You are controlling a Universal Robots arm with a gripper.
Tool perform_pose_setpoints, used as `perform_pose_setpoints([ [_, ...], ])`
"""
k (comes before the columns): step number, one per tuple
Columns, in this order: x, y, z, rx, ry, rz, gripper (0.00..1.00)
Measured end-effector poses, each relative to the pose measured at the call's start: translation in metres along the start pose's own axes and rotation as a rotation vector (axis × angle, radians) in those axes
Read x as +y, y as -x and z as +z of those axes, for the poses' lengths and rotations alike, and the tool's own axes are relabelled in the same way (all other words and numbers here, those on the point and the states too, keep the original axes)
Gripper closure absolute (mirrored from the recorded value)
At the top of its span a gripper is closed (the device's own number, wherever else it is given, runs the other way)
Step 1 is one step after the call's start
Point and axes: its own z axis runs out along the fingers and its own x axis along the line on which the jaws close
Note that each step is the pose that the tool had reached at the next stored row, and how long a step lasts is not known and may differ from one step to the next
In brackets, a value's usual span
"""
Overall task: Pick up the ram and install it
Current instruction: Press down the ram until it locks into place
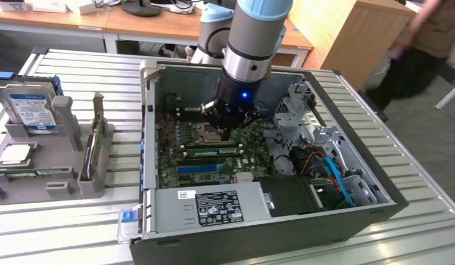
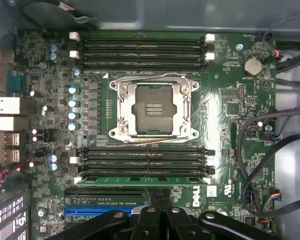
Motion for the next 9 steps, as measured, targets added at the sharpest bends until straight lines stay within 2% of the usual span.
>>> perform_pose_setpoints([
  [3,0.0000,0.0000,0.0000,-0.0008,-0.0002,0.036,0.89],
  [9,0.0000,0.0000,0.0000,-0.0009,-0.0001,0.038,0.89],
])
